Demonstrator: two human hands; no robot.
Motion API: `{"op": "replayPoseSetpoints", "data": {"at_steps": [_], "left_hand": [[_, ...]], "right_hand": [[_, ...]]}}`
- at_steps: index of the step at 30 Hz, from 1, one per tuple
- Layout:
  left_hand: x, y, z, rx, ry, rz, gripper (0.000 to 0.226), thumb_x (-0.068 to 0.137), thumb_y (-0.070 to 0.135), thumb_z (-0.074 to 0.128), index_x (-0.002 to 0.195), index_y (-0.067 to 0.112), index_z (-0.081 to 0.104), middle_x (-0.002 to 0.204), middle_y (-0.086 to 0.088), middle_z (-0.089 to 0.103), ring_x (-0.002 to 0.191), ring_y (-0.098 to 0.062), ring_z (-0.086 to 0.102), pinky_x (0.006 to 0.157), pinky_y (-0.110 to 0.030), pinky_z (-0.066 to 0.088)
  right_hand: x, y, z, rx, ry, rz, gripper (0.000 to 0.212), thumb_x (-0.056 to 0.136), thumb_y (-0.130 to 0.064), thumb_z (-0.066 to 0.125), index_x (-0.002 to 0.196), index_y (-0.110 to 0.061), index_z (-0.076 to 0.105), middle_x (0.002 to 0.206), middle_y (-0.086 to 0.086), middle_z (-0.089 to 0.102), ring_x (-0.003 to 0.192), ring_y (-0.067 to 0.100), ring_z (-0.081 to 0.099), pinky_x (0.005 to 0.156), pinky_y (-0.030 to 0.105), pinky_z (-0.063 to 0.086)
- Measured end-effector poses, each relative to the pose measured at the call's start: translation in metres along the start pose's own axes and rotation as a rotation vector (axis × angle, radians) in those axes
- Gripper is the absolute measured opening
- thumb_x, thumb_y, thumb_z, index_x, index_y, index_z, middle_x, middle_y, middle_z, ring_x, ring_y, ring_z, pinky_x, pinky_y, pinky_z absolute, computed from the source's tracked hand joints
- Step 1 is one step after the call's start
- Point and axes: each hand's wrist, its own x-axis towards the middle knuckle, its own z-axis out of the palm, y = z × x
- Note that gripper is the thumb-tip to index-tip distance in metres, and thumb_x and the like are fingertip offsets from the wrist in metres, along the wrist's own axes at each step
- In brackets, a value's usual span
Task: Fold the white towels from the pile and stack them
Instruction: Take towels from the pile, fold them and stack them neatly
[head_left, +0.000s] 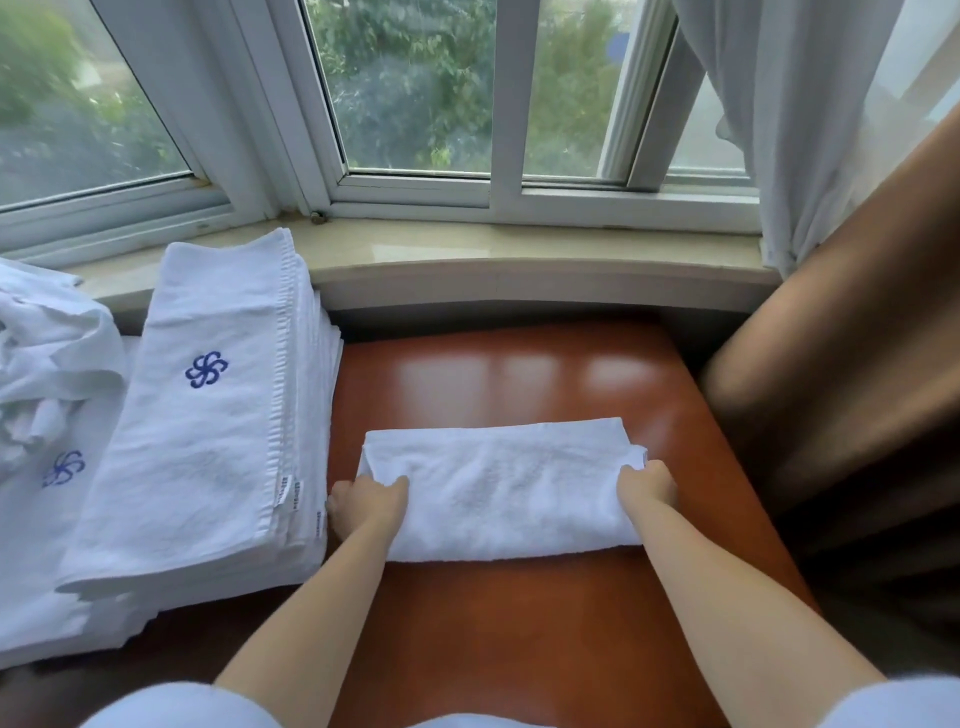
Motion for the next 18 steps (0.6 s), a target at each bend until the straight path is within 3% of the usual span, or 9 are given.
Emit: {"op": "replayPoseSetpoints", "data": {"at_steps": [3,6,8,11,15,18], "left_hand": [[0.009,0.007,0.0,-0.036,-0.061,0.19,0.021,0.094,0.03,0.047,0.087,0.011,0.052,0.096,-0.01,0.061,0.076,-0.023,0.055,0.067,-0.033,0.044],[0.019,0.006,-0.005,-0.114,0.043,0.28,0.019,0.101,0.033,0.035,0.097,0.016,0.043,0.088,-0.004,0.057,0.081,-0.03,0.057,0.069,-0.035,0.04],[0.024,0.002,-0.008,-0.178,0.171,0.316,0.021,0.101,0.035,0.032,0.087,0.021,0.036,0.077,0.001,0.052,0.074,-0.028,0.055,0.068,-0.037,0.039],[0.033,-0.005,-0.004,-0.089,0.15,0.219,0.018,0.103,0.032,0.031,0.094,0.018,0.037,0.085,-0.003,0.054,0.076,-0.028,0.051,0.071,-0.038,0.039],[0.037,-0.011,0.005,0.092,-0.145,-0.017,0.039,0.1,0.031,0.04,0.127,0.004,0.041,0.121,-0.017,0.056,0.107,-0.036,0.056,0.084,-0.038,0.043],[0.036,-0.013,0.005,0.025,-0.04,0.099,0.027,0.101,0.03,0.032,0.117,0.012,0.045,0.107,-0.012,0.059,0.097,-0.034,0.057,0.085,-0.042,0.046]], "right_hand": [[0.013,-0.001,0.002,-0.059,-0.013,0.028,0.041,0.096,-0.008,0.045,0.137,-0.002,0.045,0.133,0.018,0.053,0.117,0.038,0.053,0.092,0.039,0.045],[0.017,-0.006,0.005,-0.138,0.161,-0.068,0.031,0.099,-0.01,0.037,0.126,0.0,0.049,0.127,0.021,0.055,0.109,0.042,0.056,0.08,0.041,0.044],[0.017,-0.014,0.007,-0.168,0.308,-0.161,0.028,0.103,-0.015,0.03,0.119,-0.001,0.048,0.125,0.019,0.056,0.101,0.044,0.059,0.07,0.04,0.039],[0.024,-0.021,0.012,-0.174,0.249,-0.129,0.027,0.103,-0.018,0.03,0.12,-0.002,0.045,0.126,0.02,0.054,0.104,0.044,0.057,0.074,0.042,0.04],[0.036,-0.007,0.013,-0.363,0.034,-0.009,0.036,0.1,-0.026,0.038,0.129,-0.004,0.042,0.133,0.018,0.05,0.118,0.039,0.052,0.099,0.045,0.041],[0.038,-0.002,0.018,-0.348,0.126,-0.094,0.03,0.102,-0.021,0.034,0.122,-0.002,0.047,0.129,0.017,0.052,0.111,0.039,0.055,0.089,0.044,0.045]]}}
